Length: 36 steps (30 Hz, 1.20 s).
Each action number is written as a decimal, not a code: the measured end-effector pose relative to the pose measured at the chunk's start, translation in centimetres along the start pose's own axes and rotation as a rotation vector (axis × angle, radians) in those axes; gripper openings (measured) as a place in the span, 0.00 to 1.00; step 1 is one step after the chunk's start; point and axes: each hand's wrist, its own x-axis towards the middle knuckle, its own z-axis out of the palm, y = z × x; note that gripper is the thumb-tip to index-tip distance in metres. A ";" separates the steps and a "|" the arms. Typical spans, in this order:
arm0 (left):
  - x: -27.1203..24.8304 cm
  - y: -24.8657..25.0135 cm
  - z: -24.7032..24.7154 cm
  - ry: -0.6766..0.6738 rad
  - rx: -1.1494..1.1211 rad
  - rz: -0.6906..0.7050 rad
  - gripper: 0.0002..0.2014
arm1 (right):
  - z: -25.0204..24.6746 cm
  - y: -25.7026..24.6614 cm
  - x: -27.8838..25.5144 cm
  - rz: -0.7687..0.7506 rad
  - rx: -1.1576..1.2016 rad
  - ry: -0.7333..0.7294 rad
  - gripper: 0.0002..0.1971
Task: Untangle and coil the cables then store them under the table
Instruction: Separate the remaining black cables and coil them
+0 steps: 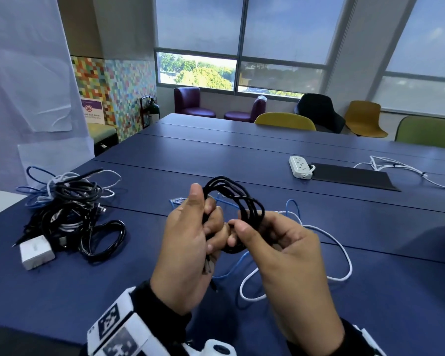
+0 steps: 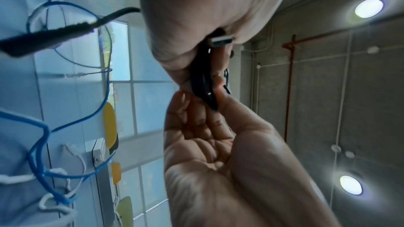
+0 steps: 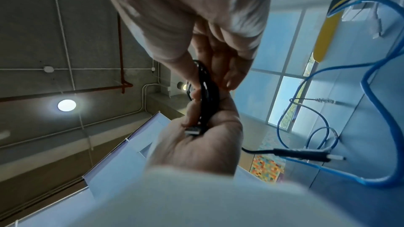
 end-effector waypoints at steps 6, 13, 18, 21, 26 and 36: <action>0.2 -0.6 0.2 0.042 0.196 0.067 0.19 | 0.5 -0.2 -0.1 0.133 0.311 0.082 0.17; 0.3 -1.5 0.2 0.094 0.314 0.088 0.20 | 0.3 0.3 0.2 0.109 -0.041 -0.021 0.26; 0.8 -1.0 -0.3 0.176 0.295 0.130 0.20 | -1.2 0.6 -0.3 -0.357 -0.807 -0.046 0.32; 1.2 -0.5 -0.6 0.188 0.311 0.157 0.20 | -1.2 1.0 -0.6 -0.582 -0.948 -0.219 0.18; 1.0 -0.5 -0.8 0.151 0.336 0.108 0.20 | -0.9 1.4 -0.3 -0.687 -1.096 -0.323 0.09; 2.1 1.6 -2.8 0.249 -0.048 -0.129 0.18 | -3.3 1.2 0.4 -0.596 -0.457 -0.287 0.06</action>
